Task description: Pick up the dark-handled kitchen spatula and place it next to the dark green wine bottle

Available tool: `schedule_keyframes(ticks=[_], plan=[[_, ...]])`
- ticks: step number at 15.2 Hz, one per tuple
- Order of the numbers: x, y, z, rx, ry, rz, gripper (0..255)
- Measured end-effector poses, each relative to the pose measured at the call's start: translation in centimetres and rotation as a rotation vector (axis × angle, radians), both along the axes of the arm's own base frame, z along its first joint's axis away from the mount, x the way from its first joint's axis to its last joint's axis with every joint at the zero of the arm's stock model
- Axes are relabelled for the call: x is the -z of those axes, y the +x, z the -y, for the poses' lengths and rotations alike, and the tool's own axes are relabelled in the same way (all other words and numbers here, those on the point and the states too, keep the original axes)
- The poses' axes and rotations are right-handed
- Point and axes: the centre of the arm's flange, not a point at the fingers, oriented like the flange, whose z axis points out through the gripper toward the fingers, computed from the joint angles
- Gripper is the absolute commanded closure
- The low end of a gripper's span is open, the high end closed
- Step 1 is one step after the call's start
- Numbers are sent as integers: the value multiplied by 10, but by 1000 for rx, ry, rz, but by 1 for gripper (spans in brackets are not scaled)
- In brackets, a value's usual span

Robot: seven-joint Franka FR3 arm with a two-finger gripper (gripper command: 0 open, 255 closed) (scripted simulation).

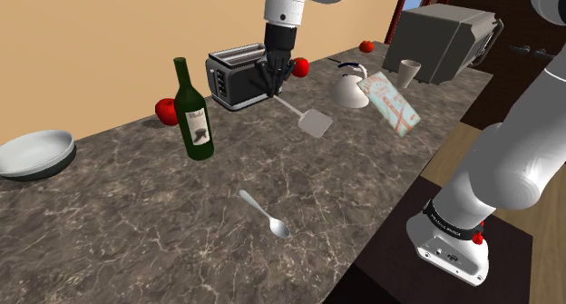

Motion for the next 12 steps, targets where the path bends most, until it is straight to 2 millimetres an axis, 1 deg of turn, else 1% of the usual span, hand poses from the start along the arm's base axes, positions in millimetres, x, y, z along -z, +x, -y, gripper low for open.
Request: schedule_keyframes(ticks=[12], plan=[[63, -1, -1, 0, 0, 0, 255]])
